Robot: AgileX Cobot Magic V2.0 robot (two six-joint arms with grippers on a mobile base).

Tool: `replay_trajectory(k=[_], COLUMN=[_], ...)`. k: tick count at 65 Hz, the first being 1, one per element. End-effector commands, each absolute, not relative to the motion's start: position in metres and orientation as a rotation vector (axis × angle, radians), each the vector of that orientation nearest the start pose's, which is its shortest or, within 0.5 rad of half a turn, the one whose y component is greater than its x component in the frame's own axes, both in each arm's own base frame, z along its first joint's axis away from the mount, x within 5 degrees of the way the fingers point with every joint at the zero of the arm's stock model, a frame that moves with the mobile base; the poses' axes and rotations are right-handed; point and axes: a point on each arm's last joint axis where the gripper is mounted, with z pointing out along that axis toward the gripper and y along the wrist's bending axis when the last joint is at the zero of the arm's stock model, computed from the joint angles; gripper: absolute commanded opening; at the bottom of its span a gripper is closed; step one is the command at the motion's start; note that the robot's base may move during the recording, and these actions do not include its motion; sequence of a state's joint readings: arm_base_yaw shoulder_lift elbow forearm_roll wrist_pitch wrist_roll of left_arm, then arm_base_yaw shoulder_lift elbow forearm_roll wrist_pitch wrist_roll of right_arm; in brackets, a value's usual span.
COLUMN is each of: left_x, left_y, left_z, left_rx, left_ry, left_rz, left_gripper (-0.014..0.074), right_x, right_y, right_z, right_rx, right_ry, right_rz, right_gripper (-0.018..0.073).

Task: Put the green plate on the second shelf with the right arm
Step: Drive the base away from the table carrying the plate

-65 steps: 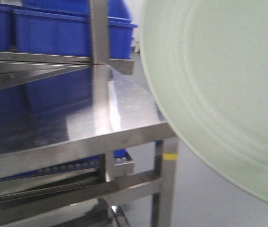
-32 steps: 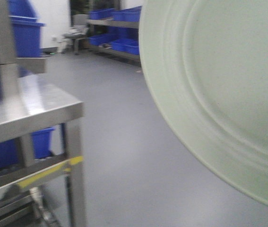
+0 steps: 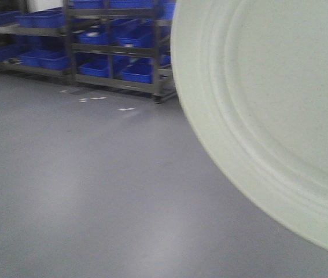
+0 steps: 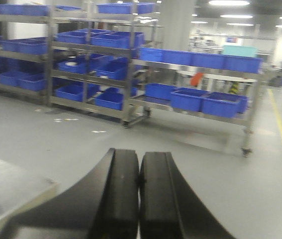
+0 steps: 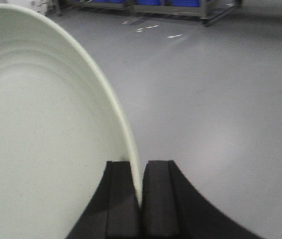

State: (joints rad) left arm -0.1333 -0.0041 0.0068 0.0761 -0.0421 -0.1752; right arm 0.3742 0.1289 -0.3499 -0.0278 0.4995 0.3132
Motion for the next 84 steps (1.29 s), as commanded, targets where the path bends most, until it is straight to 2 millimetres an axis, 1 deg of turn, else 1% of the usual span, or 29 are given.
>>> replay_trajectory(k=[1,84], left_x=[0.0545,0.0545], left_y=[-0.0082,-0.0082], left_z=[0.2099,0.2099], left_rx=[0.024,0.024], left_ry=[1.387,1.387], left_rz=[-0.211,-0.211], left_gripper=[0.013,0.013], right_x=[0.0449,0.0449], right_y=[0.0163,0.0163], right_z=[0.2958,0.2958], right_rx=[-0.063,-0.063], right_ry=[1.666,1.666], right_rz=[0.489,0.489], right_gripper=[0.0027,0.0027])
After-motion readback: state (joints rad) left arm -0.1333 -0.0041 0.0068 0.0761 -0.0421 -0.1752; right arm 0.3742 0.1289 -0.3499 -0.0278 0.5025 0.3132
